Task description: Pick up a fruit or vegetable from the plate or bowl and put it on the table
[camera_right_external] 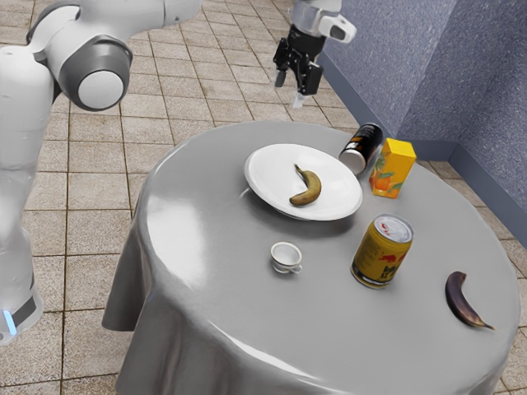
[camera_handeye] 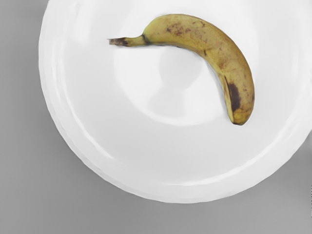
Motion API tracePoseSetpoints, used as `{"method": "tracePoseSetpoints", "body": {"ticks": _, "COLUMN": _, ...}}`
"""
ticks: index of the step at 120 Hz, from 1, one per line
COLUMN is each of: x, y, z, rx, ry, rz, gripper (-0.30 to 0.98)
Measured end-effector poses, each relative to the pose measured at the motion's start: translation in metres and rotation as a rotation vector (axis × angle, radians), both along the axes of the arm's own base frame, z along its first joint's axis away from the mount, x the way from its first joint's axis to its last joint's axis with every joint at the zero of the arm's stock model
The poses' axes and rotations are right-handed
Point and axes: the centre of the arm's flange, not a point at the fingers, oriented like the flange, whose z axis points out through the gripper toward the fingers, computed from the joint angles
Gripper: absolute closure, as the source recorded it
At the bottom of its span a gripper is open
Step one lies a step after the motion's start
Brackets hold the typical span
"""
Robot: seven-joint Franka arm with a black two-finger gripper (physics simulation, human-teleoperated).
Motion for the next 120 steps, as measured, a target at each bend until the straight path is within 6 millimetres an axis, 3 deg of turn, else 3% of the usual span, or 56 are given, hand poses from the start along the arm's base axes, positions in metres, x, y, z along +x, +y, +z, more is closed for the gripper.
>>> {"method": "tracePoseSetpoints", "body": {"ticks": 34, "x": 0.006, "y": 0.0, "z": 0.005, "rx": 0.0, "ry": -0.058, "rz": -0.087, "gripper": 0.0}}
{"method": "tracePoseSetpoints", "body": {"ticks": 46, "x": -0.022, "y": -0.001, "z": 0.08, "rx": 0.033, "ry": -0.207, "rz": -0.108, "gripper": 0.0}}
{"method": "tracePoseSetpoints", "body": {"ticks": 60, "x": -0.02, "y": -0.026, "z": 0.093, "rx": 0.041, "ry": -0.25, "rz": -0.216, "gripper": 0.0}}
{"method": "tracePoseSetpoints", "body": {"ticks": 82, "x": -0.005, "y": -0.026, "z": 0.061, "rx": 0.037, "ry": -0.188, "rz": -0.473, "gripper": 0.0}}
{"method": "tracePoseSetpoints", "body": {"ticks": 97, "x": 0.01, "y": -0.076, "z": 0.042, "rx": 0.041, "ry": -0.14, "rz": -0.762, "gripper": 0.0}}
{"method": "tracePoseSetpoints", "body": {"ticks": 106, "x": 0.017, "y": -0.076, "z": 0.03, "rx": 0.03, "ry": -0.116, "rz": -0.873, "gripper": 0.0}}
{"method": "tracePoseSetpoints", "body": {"ticks": 120, "x": 0.04, "y": -0.077, "z": -0.008, "rx": 0.003, "ry": -0.063, "rz": -1.028, "gripper": 0.0}}
